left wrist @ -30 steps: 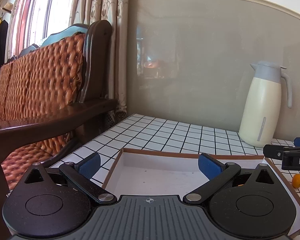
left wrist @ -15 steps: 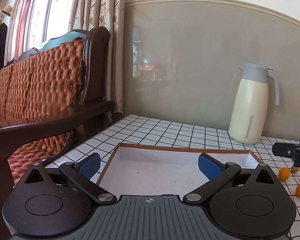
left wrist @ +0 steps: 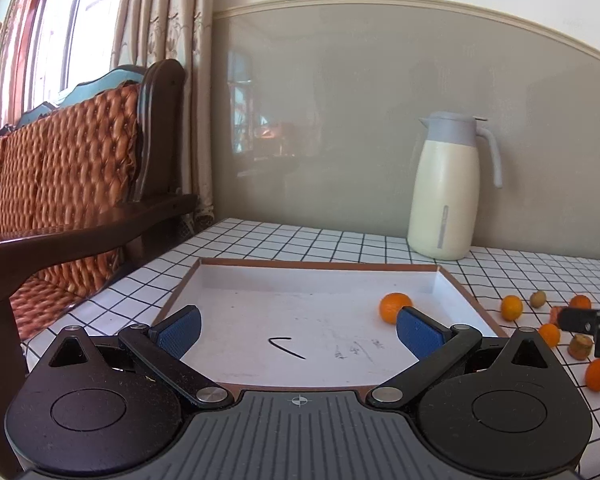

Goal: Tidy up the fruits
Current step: 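Move both open tools back toward the remaining fruits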

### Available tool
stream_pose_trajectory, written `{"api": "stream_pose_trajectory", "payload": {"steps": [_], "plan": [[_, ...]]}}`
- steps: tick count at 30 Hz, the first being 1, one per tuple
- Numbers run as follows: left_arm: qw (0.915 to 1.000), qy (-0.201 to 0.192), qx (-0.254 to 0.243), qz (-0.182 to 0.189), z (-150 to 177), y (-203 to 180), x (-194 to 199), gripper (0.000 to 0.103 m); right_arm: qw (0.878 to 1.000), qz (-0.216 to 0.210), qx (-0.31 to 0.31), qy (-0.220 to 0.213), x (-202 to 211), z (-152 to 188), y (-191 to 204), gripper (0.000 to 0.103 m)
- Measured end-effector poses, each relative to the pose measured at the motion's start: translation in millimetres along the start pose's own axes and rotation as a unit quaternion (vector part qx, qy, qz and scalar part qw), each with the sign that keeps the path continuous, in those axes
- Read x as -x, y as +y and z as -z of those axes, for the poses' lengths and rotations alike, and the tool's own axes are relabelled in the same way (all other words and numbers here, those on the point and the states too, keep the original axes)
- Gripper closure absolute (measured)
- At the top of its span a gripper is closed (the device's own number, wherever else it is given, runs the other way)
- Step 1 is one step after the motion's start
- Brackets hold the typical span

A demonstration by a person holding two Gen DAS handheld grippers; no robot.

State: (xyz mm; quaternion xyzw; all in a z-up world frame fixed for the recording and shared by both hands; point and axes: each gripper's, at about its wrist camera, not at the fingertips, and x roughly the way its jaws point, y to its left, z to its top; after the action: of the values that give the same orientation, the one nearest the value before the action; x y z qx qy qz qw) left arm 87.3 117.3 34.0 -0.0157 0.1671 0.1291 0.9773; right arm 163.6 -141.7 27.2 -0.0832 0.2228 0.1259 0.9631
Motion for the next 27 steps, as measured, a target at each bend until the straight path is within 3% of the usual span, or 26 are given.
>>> {"api": "stream_pose_trajectory", "payload": {"steps": [7,12,20,27], "plan": [[0.9997,0.004,-0.014,0.021,4,-32,-4,0.0,0.998,0.033,-0.001,0.055,-11,37,-27,0.014],[0.9989,0.011,-0.026,0.039,9,-55,-9,0.0,0.996,0.046,0.015,0.069,-17,49,-30,0.015],[0.9972,0.017,-0.044,0.057,13,-82,-15,0.0,0.994,0.074,0.031,0.07,-29,64,-43,0.015],[0.9954,0.021,-0.053,0.077,18,-103,-17,0.0,0.993,0.092,0.01,0.067,-25,69,-71,0.015]]}}
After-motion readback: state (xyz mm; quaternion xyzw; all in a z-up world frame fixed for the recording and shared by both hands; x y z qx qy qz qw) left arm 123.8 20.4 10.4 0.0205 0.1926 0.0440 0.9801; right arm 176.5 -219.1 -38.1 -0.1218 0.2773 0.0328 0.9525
